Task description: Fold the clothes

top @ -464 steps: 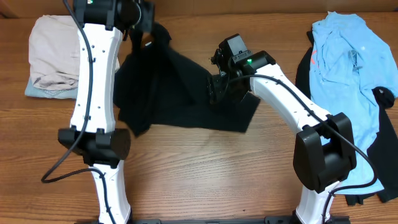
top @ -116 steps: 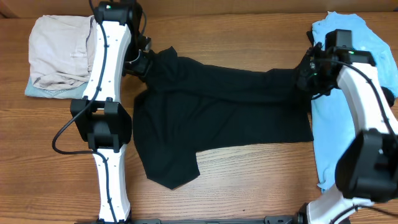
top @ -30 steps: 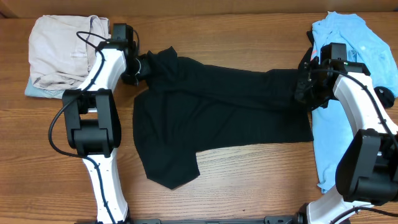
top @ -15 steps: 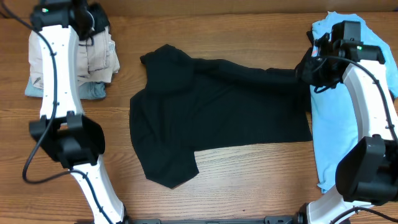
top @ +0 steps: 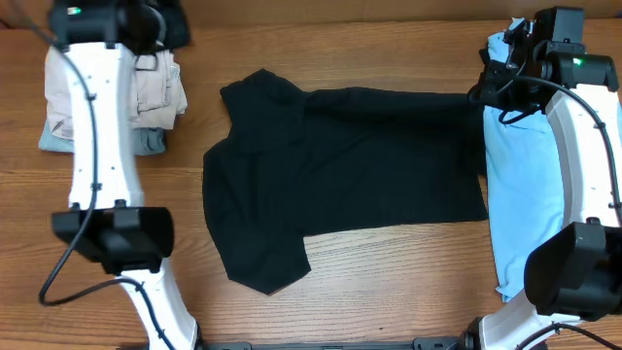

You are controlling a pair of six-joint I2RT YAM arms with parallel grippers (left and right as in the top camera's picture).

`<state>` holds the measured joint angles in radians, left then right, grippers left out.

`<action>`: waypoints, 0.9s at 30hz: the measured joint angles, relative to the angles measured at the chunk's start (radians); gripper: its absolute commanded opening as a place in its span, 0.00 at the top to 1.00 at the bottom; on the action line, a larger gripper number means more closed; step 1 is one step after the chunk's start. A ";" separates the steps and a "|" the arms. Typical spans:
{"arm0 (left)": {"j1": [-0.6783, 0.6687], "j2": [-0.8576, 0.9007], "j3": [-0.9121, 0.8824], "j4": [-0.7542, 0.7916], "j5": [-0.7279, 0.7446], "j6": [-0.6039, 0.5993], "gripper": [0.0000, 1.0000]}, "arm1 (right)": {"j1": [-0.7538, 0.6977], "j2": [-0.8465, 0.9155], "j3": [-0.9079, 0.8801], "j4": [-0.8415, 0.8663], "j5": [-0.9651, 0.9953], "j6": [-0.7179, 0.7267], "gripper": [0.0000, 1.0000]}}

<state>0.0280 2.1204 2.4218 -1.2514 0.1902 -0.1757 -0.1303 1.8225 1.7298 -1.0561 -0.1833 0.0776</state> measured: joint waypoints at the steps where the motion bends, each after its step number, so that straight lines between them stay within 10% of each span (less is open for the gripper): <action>1: -0.024 0.013 0.000 -0.031 -0.001 0.037 0.39 | 0.000 0.000 0.000 -0.004 0.000 0.000 0.96; 9: -0.200 0.180 -0.008 -0.270 -0.097 0.197 0.42 | 0.000 0.000 0.000 -0.026 0.008 0.000 0.96; 27: -0.182 0.325 -0.013 -0.354 -0.147 0.100 0.43 | 0.000 0.000 0.000 -0.053 0.033 0.000 0.96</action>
<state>-0.1539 2.4451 2.4092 -1.6051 0.0429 -0.0753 -0.1303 1.8225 1.7298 -1.1088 -0.1501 0.0776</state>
